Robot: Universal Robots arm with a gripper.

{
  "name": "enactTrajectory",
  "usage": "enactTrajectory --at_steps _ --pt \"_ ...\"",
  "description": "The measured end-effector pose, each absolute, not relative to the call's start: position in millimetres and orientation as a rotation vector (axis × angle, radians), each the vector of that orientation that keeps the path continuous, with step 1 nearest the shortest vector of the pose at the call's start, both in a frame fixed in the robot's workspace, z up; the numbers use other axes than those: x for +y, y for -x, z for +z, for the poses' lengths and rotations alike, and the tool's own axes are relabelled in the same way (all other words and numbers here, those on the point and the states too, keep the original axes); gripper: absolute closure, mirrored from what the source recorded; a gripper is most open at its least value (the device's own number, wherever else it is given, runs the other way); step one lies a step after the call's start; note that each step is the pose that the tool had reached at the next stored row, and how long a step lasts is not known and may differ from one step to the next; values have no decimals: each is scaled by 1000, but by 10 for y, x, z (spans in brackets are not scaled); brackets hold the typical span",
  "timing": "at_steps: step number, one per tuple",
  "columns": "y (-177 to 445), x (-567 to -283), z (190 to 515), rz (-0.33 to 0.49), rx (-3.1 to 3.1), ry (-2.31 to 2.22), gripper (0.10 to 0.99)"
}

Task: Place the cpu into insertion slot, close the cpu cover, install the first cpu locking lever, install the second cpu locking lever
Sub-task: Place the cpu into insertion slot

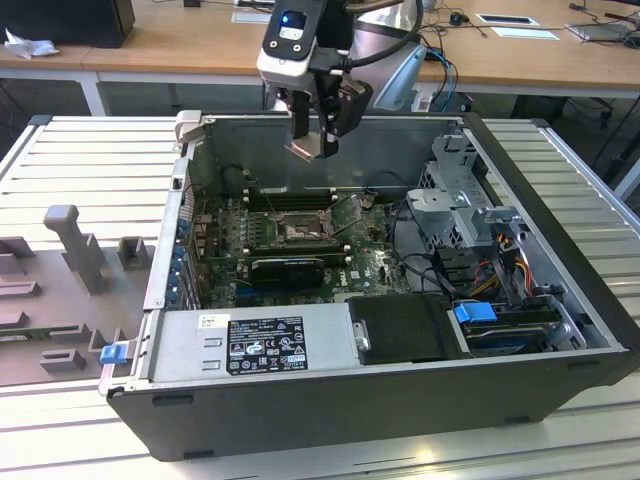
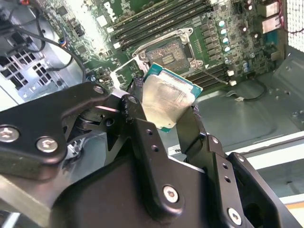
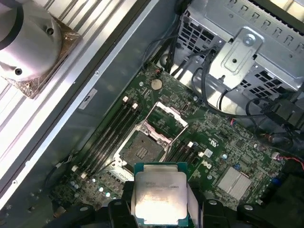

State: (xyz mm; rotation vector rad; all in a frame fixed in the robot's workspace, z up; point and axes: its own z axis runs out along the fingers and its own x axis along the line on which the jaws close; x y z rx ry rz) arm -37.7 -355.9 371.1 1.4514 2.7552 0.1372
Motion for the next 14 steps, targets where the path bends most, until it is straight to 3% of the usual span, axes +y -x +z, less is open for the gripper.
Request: enactTrajectory --at_steps 14 --pt "377 -3559 3636 133 2634 -1649 561"
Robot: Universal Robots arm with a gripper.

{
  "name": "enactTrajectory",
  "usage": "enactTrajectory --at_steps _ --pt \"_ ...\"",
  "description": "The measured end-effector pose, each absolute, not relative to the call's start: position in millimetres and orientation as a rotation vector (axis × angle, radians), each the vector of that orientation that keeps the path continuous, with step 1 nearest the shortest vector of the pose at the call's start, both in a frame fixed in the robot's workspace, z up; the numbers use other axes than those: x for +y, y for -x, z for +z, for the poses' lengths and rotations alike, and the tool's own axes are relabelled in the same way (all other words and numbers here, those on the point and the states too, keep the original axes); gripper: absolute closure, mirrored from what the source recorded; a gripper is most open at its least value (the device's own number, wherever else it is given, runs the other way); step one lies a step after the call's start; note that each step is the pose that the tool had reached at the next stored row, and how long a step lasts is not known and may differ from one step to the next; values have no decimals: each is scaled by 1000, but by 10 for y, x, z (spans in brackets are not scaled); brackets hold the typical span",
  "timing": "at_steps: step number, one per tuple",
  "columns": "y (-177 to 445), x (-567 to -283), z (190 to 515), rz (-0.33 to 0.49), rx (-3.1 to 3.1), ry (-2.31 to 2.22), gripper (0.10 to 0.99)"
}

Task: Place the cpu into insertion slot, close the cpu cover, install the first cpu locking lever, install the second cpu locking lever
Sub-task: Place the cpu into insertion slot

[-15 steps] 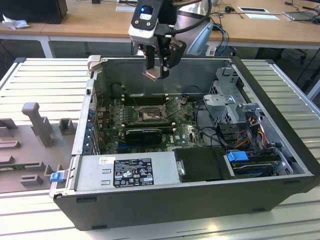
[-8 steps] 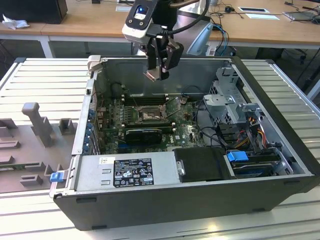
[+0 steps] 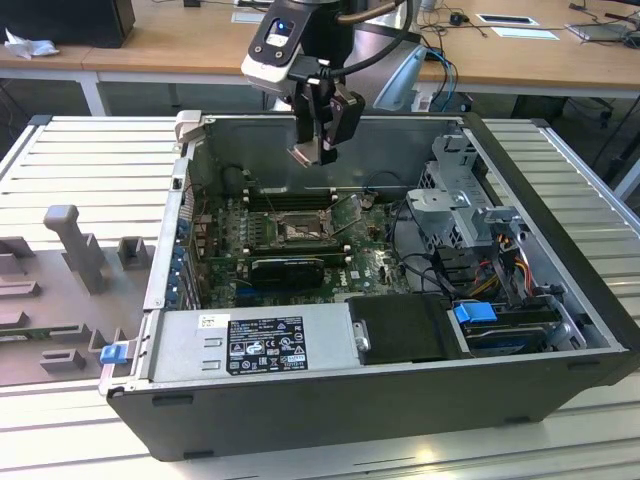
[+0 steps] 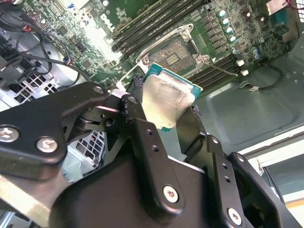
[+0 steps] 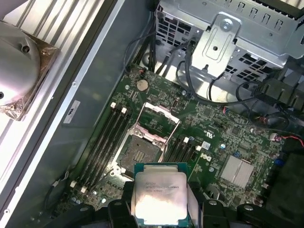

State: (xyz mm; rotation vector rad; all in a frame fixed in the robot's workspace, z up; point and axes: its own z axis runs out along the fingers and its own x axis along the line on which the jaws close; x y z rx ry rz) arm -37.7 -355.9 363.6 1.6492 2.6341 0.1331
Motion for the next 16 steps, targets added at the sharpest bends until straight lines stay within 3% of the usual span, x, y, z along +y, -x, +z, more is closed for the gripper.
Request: enactTrajectory --at_steps 16 --pt "377 -3559 3623 130 2518 -1812 561"
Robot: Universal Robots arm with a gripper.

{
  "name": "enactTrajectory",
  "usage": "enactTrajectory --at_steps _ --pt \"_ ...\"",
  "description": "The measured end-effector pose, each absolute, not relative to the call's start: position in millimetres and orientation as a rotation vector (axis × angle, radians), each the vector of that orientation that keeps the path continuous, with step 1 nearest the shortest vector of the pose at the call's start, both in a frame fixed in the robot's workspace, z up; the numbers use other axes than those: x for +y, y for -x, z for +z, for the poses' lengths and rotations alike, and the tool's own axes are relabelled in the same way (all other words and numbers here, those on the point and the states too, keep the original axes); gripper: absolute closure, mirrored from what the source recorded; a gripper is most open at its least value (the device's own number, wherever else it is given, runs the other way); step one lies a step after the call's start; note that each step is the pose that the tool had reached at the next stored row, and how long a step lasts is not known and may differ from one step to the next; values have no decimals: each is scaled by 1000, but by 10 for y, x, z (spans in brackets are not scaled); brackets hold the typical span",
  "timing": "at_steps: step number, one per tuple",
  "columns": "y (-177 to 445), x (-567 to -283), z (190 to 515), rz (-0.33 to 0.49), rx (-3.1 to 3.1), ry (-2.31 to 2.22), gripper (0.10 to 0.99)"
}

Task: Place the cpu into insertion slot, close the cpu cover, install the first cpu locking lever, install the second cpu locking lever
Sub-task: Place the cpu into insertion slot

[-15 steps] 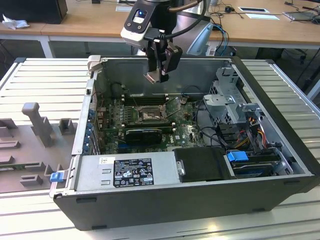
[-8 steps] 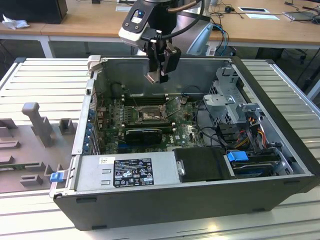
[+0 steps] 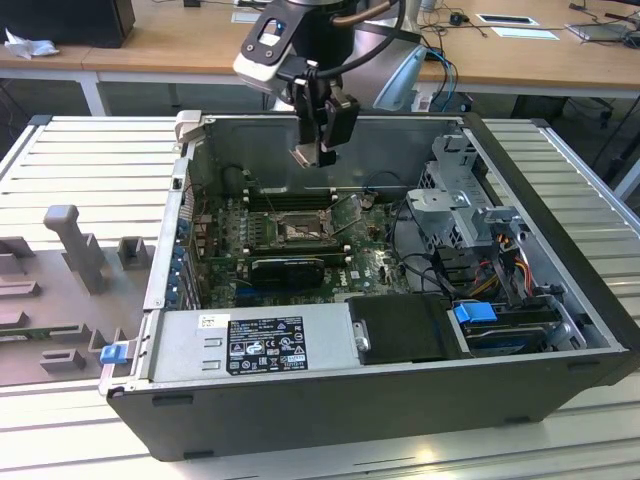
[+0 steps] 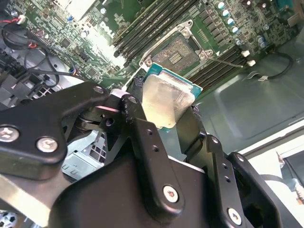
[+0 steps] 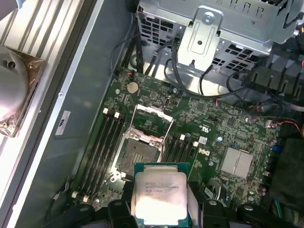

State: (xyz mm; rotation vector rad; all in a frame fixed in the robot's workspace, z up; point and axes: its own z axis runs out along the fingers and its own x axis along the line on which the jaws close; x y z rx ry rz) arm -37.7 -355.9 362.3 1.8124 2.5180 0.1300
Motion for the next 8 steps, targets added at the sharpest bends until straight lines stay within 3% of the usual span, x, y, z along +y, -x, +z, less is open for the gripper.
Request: enactTrajectory --at_steps 8 --pt "377 -3559 3619 128 2465 -1880 561"
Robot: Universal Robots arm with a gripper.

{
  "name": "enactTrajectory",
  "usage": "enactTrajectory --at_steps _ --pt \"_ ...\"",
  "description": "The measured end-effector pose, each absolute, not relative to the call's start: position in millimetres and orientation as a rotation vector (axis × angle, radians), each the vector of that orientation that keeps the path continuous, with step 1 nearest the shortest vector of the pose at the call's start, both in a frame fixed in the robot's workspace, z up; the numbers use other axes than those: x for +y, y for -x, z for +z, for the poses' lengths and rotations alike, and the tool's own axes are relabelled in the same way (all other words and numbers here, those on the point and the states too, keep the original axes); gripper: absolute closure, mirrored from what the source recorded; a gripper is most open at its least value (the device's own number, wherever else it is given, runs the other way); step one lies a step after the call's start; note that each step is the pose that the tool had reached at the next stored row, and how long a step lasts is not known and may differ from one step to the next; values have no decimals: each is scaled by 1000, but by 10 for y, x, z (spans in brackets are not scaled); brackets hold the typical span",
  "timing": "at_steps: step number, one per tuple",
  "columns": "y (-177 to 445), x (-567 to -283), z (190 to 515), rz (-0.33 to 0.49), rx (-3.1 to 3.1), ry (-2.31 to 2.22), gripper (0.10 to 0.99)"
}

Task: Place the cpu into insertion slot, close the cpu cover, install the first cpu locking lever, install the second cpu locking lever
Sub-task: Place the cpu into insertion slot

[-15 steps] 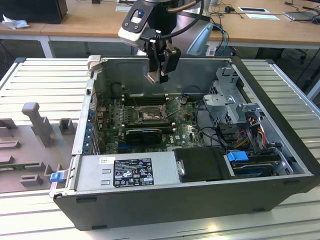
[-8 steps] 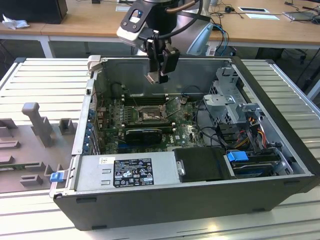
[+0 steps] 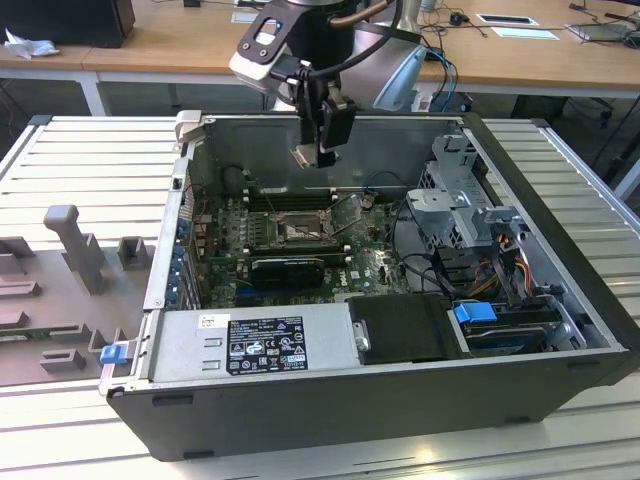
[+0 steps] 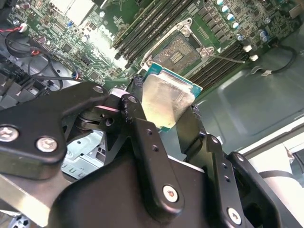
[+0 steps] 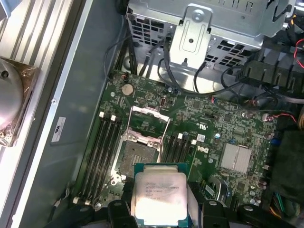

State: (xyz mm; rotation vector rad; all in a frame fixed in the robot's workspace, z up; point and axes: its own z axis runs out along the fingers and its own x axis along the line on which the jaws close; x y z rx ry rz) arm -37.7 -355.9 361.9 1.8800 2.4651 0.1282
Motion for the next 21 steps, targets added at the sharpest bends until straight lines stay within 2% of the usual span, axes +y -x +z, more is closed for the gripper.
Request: enactTrajectory --at_steps 21 --pt "377 -3559 3607 123 2304 -2065 561"
